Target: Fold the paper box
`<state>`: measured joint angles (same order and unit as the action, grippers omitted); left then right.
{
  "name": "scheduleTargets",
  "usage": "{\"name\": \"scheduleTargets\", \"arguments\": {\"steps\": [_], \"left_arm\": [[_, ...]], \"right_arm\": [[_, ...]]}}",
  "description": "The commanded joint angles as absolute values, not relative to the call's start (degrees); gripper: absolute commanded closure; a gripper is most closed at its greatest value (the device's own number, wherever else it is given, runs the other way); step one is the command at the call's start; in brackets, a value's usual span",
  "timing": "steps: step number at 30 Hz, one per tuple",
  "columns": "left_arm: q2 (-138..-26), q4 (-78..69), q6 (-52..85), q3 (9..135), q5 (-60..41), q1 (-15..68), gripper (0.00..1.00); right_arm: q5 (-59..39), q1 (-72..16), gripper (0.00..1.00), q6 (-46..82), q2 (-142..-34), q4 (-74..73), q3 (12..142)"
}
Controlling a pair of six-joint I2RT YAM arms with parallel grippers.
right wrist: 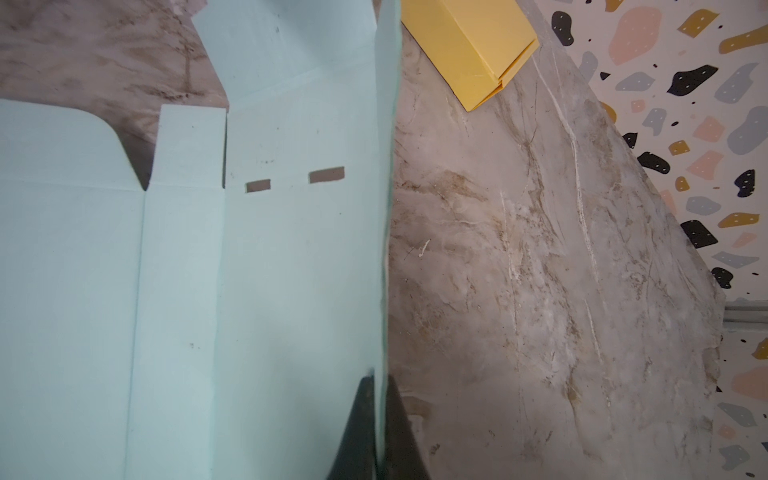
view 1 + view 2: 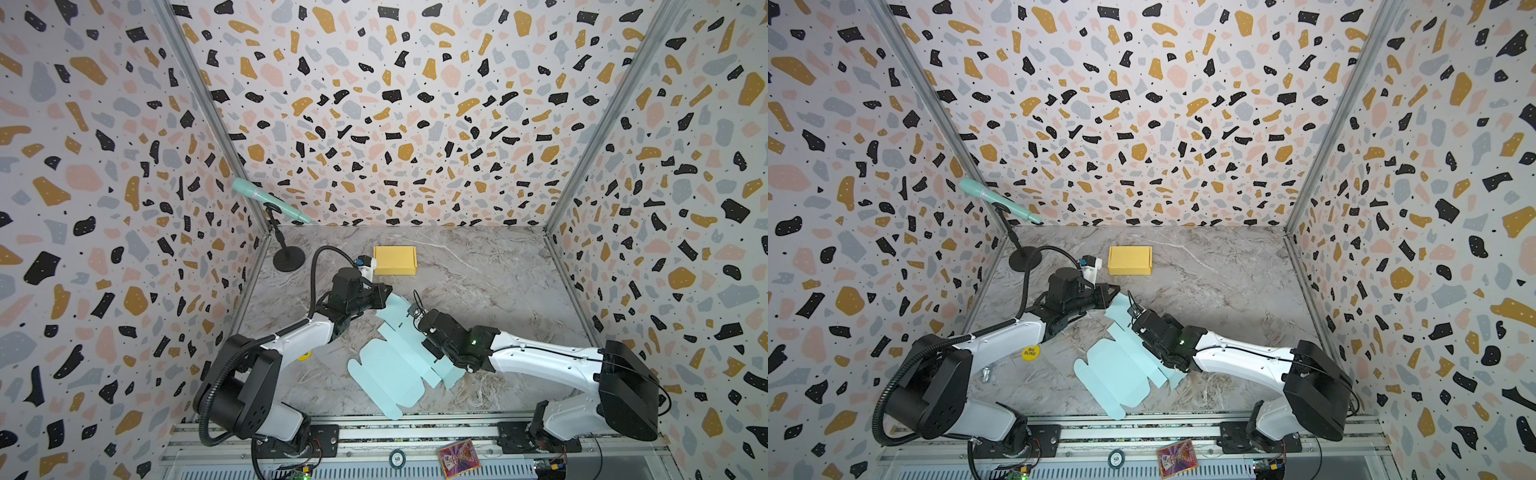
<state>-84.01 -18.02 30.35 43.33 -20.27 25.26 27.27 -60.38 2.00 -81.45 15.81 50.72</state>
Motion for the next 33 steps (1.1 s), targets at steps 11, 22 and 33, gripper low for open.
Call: {"name": "scheduleTargets", "arguments": {"steps": [11, 22, 33], "left_arm": [[-85.2, -13.1, 27.2, 48.3, -19.9, 29.0, 1.0], [-84.3, -8.8, 26.4, 47.3, -22.1, 30.1, 1.0], [-78.3, -6.9, 28.0, 43.7, -21.7, 32.8, 1.0]], "right_arm": [[26.4, -60.5, 1.0, 1.0, -79.9, 15.3, 51.0], [26.5, -61.1, 1.0, -2.6, -78.3, 14.9, 52.2], [28.8, -61.5, 1.0, -3.3, -78.0, 14.9, 52.1]]}}
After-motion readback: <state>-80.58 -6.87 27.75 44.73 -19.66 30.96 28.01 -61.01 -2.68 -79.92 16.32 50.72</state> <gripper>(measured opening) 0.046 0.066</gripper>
